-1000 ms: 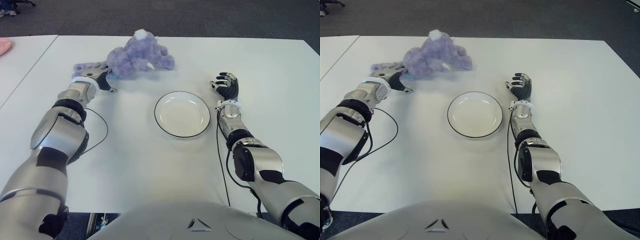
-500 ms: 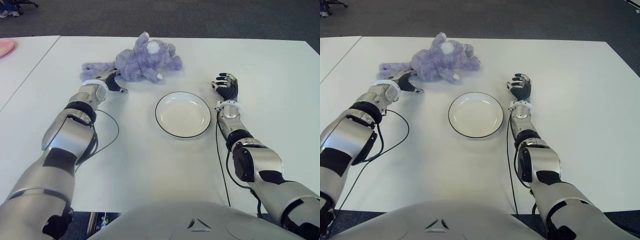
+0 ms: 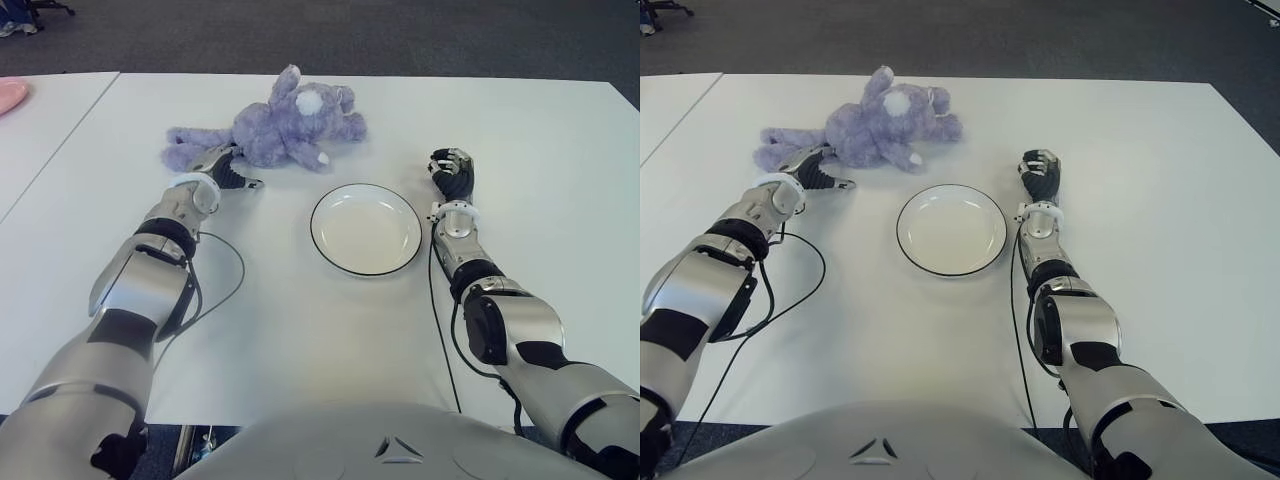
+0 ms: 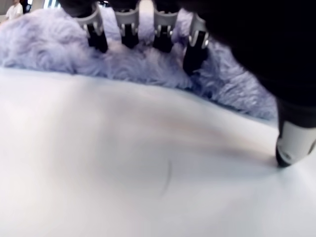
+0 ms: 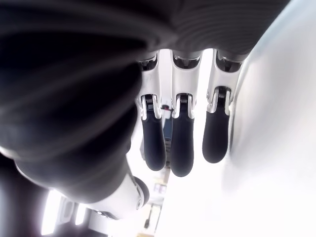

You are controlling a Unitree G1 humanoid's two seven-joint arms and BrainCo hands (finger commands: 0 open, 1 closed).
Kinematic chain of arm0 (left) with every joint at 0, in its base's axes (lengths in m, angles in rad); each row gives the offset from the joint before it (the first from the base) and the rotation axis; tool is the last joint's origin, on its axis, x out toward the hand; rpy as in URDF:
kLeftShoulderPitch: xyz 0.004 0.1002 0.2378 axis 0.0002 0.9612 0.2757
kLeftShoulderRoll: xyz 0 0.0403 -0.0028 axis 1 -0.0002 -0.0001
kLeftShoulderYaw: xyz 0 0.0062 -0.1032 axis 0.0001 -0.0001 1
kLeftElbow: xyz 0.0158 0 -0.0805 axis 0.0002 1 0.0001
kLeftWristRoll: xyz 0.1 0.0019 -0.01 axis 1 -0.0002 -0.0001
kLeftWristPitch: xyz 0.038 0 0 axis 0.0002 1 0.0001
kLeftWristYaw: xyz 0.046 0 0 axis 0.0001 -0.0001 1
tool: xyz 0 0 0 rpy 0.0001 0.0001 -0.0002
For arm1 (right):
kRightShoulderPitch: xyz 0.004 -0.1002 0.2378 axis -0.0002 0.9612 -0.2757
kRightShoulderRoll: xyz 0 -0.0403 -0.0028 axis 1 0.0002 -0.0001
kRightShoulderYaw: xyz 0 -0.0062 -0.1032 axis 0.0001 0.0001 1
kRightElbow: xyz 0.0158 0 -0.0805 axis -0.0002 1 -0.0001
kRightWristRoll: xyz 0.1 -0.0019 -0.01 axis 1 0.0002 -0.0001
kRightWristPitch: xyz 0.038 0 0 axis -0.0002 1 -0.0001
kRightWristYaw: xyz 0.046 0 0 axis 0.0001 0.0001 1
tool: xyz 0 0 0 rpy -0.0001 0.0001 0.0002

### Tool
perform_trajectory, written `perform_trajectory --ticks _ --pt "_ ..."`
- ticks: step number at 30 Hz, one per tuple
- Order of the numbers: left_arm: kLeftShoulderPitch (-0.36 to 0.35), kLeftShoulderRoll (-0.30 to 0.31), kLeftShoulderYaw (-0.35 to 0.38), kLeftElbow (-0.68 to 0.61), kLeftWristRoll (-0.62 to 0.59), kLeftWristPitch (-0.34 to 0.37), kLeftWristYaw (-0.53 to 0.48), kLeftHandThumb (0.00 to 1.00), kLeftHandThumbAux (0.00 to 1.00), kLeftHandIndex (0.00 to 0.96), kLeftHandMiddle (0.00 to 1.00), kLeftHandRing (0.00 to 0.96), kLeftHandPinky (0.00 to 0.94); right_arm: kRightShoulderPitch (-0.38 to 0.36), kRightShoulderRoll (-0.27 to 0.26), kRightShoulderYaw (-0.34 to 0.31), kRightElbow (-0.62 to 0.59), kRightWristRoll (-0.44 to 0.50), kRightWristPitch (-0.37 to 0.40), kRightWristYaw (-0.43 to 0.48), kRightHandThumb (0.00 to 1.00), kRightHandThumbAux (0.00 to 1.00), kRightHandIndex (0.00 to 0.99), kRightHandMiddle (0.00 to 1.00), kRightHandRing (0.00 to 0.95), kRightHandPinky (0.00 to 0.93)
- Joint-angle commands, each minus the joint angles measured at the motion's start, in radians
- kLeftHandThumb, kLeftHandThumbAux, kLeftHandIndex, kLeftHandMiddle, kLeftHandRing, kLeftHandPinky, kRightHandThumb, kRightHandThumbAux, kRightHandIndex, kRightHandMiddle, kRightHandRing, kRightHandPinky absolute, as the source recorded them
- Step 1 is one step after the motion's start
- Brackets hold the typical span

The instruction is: Put the doll into the plate.

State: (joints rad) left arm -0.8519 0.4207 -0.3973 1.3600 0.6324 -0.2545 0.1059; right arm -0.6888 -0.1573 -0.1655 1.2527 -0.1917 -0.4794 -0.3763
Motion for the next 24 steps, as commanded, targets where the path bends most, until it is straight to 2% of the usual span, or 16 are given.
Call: perform_trajectory --ticks 1,11,15,21,24 --pt "0.114 -0.055 -0.003 0.038 -0.003 -0.020 -0.097 0.000 0.557 0.044 0.000 0.000 0.000 0.184 0.082 0.007 0.112 -0.007 0.045 -0.010 0.695 0.746 0.402 0.376 0.431 0.485" --pt "0.115 -0.018 0.019 0.029 -0.028 -0.053 -0.144 0.000 0.592 0.062 0.000 0.000 0.000 0.187 0.072 0.022 0.112 -0.020 0.023 -0.017 0.708 0.737 0.410 0.357 0.442 0.518" --pt "0.124 0.011 -0.008 0.016 -0.013 -0.118 -0.173 0.000 0.584 0.064 0.000 0.000 0.000 0.190 0.069 0.039 0.113 -0.037 0.028 -0.033 0.710 0.738 0.409 0.362 0.464 0.533" --pt "0.172 0.070 -0.035 -0.023 -0.013 -0.258 -0.266 0.000 0.551 0.060 0.000 0.000 0.000 0.197 0.069 0.047 0.114 -0.039 0.018 -0.043 0.714 0.739 0.407 0.360 0.490 0.544" --pt "0.201 0.121 -0.043 -0.062 -0.026 -0.365 -0.348 0.000 0.530 0.057 0.000 0.000 0.000 0.197 0.069 0.053 0.115 -0.043 0.022 -0.046 0.715 0.739 0.406 0.366 0.492 0.537"
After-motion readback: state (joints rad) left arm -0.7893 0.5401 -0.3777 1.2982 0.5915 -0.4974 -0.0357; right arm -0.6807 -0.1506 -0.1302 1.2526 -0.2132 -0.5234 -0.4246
